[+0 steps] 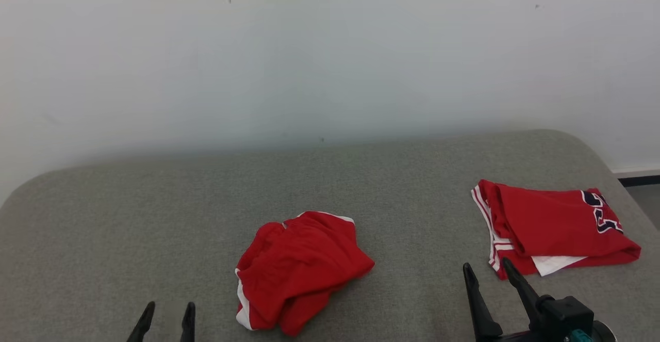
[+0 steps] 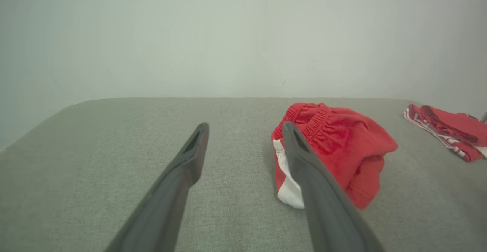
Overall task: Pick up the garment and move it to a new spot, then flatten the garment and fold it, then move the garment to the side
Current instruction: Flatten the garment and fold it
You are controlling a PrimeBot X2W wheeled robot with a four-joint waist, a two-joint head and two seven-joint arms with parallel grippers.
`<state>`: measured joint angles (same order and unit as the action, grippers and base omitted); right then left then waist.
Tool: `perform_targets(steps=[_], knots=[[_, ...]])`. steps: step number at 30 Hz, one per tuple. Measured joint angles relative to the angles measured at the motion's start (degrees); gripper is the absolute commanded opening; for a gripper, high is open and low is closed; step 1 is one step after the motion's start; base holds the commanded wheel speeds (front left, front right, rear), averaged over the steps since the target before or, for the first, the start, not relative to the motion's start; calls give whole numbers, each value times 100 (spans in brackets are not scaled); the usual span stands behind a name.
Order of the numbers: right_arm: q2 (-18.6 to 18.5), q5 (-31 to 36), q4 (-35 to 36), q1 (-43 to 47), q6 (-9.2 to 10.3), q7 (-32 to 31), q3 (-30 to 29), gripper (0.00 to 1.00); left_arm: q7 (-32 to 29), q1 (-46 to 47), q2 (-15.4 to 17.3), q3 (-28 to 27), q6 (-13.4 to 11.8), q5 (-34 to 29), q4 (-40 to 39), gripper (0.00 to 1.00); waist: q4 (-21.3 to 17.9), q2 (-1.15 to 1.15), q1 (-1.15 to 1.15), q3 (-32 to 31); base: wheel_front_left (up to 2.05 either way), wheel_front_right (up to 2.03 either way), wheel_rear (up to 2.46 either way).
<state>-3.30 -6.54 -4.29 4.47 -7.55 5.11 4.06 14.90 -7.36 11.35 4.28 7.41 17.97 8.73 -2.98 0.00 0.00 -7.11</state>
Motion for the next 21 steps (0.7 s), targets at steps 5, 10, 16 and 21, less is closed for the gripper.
perform_targets(steps=[5,10,16,21], knots=[[-3,-2,66,-127,0,-89,165,100,-880,1024,236,679,1,45,500,100,-345,0,0,67,0,0,0],[-32,-44,111,-220,0,-159,301,100,-1983,1836,412,876,9,333,1105,100,-785,0,0,173,0,0,0],[-34,-38,153,-232,0,-208,367,100,-2997,2512,408,864,-25,623,1764,100,-1338,0,0,343,0,0,0],[-35,-31,182,-235,0,-207,316,100,-3698,2726,407,808,-158,825,1995,100,-1743,0,0,490,0,0,0]])
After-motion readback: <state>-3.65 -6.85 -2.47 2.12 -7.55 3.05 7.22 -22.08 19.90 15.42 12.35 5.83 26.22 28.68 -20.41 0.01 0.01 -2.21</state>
